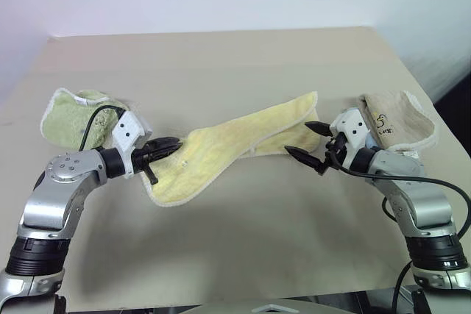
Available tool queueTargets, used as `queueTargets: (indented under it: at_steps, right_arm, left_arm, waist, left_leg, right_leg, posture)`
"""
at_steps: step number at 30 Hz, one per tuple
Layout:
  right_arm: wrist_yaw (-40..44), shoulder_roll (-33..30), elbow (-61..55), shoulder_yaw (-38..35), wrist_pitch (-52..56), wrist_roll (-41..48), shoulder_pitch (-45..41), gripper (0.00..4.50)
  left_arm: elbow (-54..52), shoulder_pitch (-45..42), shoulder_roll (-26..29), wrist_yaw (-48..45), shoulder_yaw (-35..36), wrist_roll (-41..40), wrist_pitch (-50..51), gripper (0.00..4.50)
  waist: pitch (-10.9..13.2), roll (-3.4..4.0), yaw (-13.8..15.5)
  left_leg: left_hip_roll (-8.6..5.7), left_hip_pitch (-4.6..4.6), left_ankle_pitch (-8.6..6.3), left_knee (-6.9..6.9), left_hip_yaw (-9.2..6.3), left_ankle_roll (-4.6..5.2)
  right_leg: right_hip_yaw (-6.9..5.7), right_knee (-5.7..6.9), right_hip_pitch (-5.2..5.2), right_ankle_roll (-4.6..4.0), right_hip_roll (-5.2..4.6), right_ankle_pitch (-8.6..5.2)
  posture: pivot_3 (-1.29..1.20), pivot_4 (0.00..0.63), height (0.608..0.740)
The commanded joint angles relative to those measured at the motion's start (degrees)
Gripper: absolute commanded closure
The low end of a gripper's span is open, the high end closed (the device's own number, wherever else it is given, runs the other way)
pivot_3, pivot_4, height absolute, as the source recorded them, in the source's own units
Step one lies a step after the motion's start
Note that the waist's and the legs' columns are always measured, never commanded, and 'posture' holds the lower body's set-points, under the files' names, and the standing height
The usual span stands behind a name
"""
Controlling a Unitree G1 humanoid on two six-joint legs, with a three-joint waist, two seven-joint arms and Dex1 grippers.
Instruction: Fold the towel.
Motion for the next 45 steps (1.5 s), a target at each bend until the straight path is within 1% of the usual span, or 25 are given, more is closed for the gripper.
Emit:
queueTargets:
  at_steps: [1,4,8,9,11,13,15,17,19,21,26,35,39,44,45]
  right_arm:
    - [-0.29,0.36,-0.43,-0.33,-1.11,-0.03,-1.32,0.04]
    - [-0.46,0.34,-1.2,-0.62,-1.07,0.22,-0.54,0.04]
    - [-1.46,0.53,-2.31,-1.15,-0.88,0.39,1.01,0.04]
    - [-1.42,0.47,-2.13,-1.13,-0.92,0.42,0.94,0.01]
    - [-1.19,0.39,-1.7,-0.77,-0.98,0.42,0.48,0.0]
    - [-1.04,0.44,-1.12,-0.35,-1.24,0.16,-0.04,0.0]
    - [-1.21,0.7,-0.81,-0.17,-1.3,0.03,-0.48,0.0]
    - [-1.37,0.87,-1.07,-0.1,-1.12,0.17,-0.58,0.0]
    - [-1.34,0.84,-1.2,-0.16,-1.1,0.2,-0.46,0.0]
    - [-1.43,0.81,-1.26,-0.25,-1.05,0.16,-0.4,0.0]
    - [-1.92,0.52,-2.27,-0.92,-0.6,0.48,0.26,0.0]
    - [-2.26,-0.55,-4.33,-2.15,0.83,1.08,1.83,0.0]
    - [-2.22,-1.0,-4.83,-2.34,1.39,1.28,1.86,0.0]
    - [-2.07,-1.93,-6.62,-3.29,2.59,1.89,3.03,0.0]
    - [-2.04,-2.16,-7.0,-3.61,2.86,1.96,3.34,0.0]
  left_arm:
    - [0.25,-1.01,2.01,-1.88,1.04,0.55,-2.05,4.03]
    - [0.0,-0.84,2.68,-2.86,0.58,0.61,-2.41,4.03]
    - [1.48,-1.83,6.39,-10.83,-2.16,1.1,-4.43,4.03]
    - [2.14,-2.48,7.77,-13.38,-3.04,1.21,-4.63,3.84]
    - [3.25,-3.79,10.35,-18.54,-4.53,1.3,-5.81,3.4]
    - [4.08,-4.76,12.5,-23.18,-5.86,1.46,-7.44,2.79]
    - [5.23,-6.11,14.36,-27.35,-7.98,2.98,-10.02,2.04]
    - [6.57,-7.75,15.77,-31.1,-10.37,5.01,-12.97,1.41]
    - [7.76,-8.89,16.54,-33.58,-12.31,7.17,-16.08,0.69]
    - [8.71,-9.69,16.75,-35.42,-13.58,8.51,-18.07,0.02]
    - [10.11,-12.27,15.57,-39.65,-17.67,11.0,-22.04,0.02]
    - [12.31,-15.1,15.1,-39.92,-24.97,13.98,-25.96,0.02]
    - [13.84,-15.66,13.93,-39.92,-26.86,13.67,-24.66,0.02]
    - [17.62,-17.02,11.67,-39.92,-27.61,15.17,-24.87,0.02]
    - [17.43,-17.01,11.77,-39.92,-27.93,14.7,-24.9,0.19]
  waist:
    - [0.0,0.0,-0.01]
    - [0.0,0.0,0.0]
    - [0.01,0.01,0.01]
    - [0.01,0.01,0.02]
    - [0.01,0.01,-0.02]
    - [0.01,0.02,-0.05]
    - [0.01,0.03,-0.06]
    - [0.01,0.03,-0.05]
    - [0.01,0.03,-0.03]
    - [0.01,0.02,-0.02]
    - [0.01,0.02,0.01]
    - [0.01,0.01,-0.07]
    - [0.01,0.01,-0.06]
    - [-0.01,0.0,0.08]
    - [-0.01,-0.01,0.04]
  left_leg:
    - [0.0,0.0,0.0,0.0,0.0,0.0]
    - [0.0,0.01,0.0,0.0,0.0,0.0]
    - [0.0,-0.01,0.0,0.0,-0.01,0.0]
    - [0.0,-0.02,0.0,-0.01,0.0,0.0]
    - [0.0,-0.03,0.0,0.0,0.01,0.0]
    - [0.0,-0.03,0.0,0.01,0.01,0.0]
    - [0.0,-0.06,0.0,-0.01,0.01,0.0]
    - [0.0,-0.18,0.0,0.0,0.01,0.0]
    - [0.0,-0.32,0.01,0.01,0.02,0.01]
    - [-0.05,-0.6,0.02,0.11,0.04,0.01]
    - [-0.07,-0.65,0.03,0.16,0.05,0.02]
    - [-0.07,-0.64,0.03,0.24,0.07,0.05]
    - [-0.06,-0.62,0.04,0.26,0.07,0.06]
    - [-0.07,-0.61,0.04,0.3,0.06,0.07]
    - [-0.07,-0.59,0.04,0.31,0.06,0.07]
  right_leg:
    - [0.0,0.0,0.0,0.0,0.0,0.0]
    - [0.0,0.01,0.0,0.0,0.0,0.0]
    - [-0.01,0.0,-0.01,0.0,0.0,0.0]
    - [-0.01,0.0,-0.02,-0.01,0.0,0.0]
    - [-0.01,0.0,-0.03,-0.01,0.0,-0.01]
    - [-0.01,0.0,-0.05,-0.02,0.0,-0.01]
    - [-0.01,0.0,-0.09,-0.02,0.0,-0.01]
    - [-0.01,0.01,-0.19,-0.02,0.0,-0.01]
    - [-0.01,0.04,-0.35,-0.02,0.01,0.0]
    - [0.01,0.23,-0.71,0.0,0.0,0.02]
    - [0.0,0.32,-0.76,0.04,0.0,0.05]
    - [0.01,0.38,-0.73,0.08,0.04,0.06]
    - [0.01,0.42,-0.72,0.16,0.06,0.1]
    - [0.0,0.43,-0.66,0.18,0.07,0.11]
    - [0.0,0.43,-0.62,0.18,0.07,0.11]
  posture:
    - [0.0,0.15,0.728]
    - [0.0,0.15,0.728]
    - [0.0,0.15,0.728]
    - [0.0,0.15,0.728]
    - [0.0,0.15,0.728]
    - [0.0,0.15,0.728]
    - [0.0,0.15,0.728]
    - [0.0,0.15,0.728]
    - [0.0,0.15,0.728]
    - [0.0,0.15,0.728]
    - [0.0,0.15,0.728]
    - [0.0,0.15,0.728]
    - [0.0,0.15,0.728]
    - [0.0,0.15,0.728]
    - [0.0,0.15,0.728]
